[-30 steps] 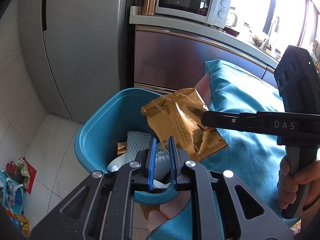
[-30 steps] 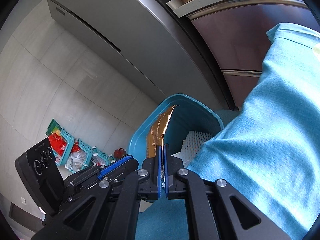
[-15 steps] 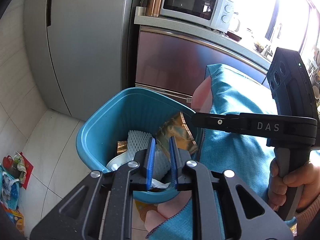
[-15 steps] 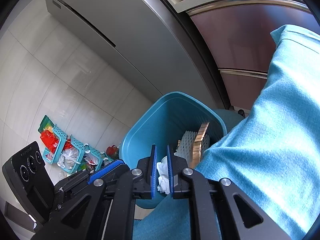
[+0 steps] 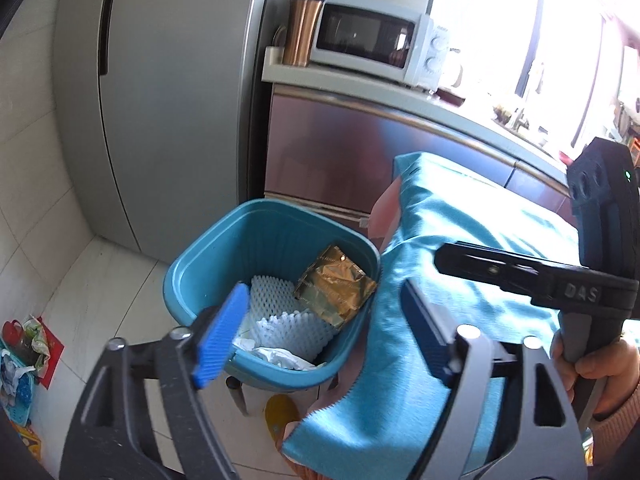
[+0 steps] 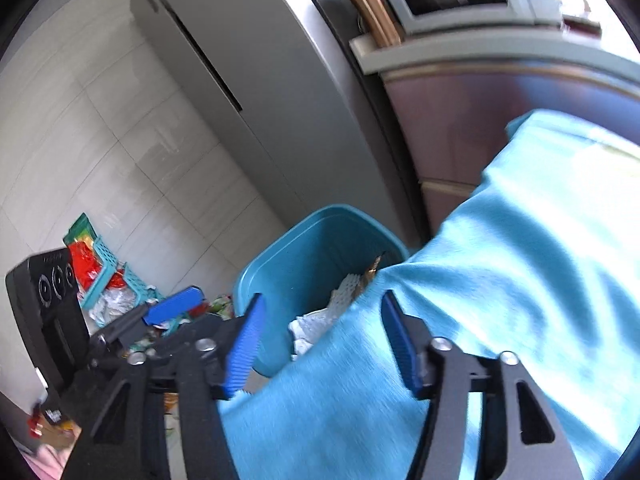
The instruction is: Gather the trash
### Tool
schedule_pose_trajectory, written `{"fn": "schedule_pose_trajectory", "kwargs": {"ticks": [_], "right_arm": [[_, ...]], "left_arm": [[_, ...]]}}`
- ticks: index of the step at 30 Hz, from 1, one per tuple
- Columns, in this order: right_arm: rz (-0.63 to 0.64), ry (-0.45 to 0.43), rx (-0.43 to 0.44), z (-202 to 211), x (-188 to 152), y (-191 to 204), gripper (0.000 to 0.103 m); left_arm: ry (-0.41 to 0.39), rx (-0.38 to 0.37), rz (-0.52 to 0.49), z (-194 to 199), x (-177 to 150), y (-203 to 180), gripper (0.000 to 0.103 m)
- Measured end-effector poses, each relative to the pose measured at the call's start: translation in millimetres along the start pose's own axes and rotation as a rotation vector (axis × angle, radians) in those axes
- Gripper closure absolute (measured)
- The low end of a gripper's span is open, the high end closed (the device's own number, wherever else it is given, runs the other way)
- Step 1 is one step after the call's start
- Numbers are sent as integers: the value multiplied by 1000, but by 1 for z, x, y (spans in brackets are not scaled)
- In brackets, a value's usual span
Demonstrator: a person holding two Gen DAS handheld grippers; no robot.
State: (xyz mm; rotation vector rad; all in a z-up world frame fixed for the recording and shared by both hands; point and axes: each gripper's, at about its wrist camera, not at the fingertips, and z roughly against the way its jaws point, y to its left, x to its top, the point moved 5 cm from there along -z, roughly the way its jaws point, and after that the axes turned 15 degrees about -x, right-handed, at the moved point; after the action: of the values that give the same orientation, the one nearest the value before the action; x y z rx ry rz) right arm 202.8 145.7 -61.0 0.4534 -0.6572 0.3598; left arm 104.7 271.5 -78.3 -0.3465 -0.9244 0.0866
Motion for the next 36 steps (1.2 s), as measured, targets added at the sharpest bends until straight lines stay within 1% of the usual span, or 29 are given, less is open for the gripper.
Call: {"fn": "schedule_pose_trajectory", "kwargs": {"ticks": [1,3,4,6,8,10,17,21,26,30,36], "right_arm": [[15,-21,-12,8,-2,-1,33],[42,-63,-36,25,-6,-2,21],[57,-83,-53,33,-9,-3,18],[79,-121,-86,48,-16,-6,7],[87,-165,-128,64,-23,-9,7],[88,-214,-169,82,-31,-13,7],[82,-385,-333,138,-59,-33,7],[58,-453,-416,162,-68,-47,7],[26,-516,-502,187,-84,-61,7],[9,-559,-560,202,-91,-68,7],[-22,-584,-618,219,-105,-80,7]], "left_arm": [[-13,0,-5,4,-1,-4,7],[-46,0,-24,13,-1,-12,6],[-59,4,-37,17,-2,-17,6],[-85,12,-46,25,-4,-26,6],[-101,2,-52,32,-7,-35,6],[-128,15,-68,39,-10,-46,6],[-206,-6,-98,58,-19,-85,6],[-248,-3,-137,64,-23,-108,6],[-290,7,-187,68,-26,-135,6],[-311,13,-212,67,-28,-149,6],[-330,21,-242,64,-33,-166,6]]}}
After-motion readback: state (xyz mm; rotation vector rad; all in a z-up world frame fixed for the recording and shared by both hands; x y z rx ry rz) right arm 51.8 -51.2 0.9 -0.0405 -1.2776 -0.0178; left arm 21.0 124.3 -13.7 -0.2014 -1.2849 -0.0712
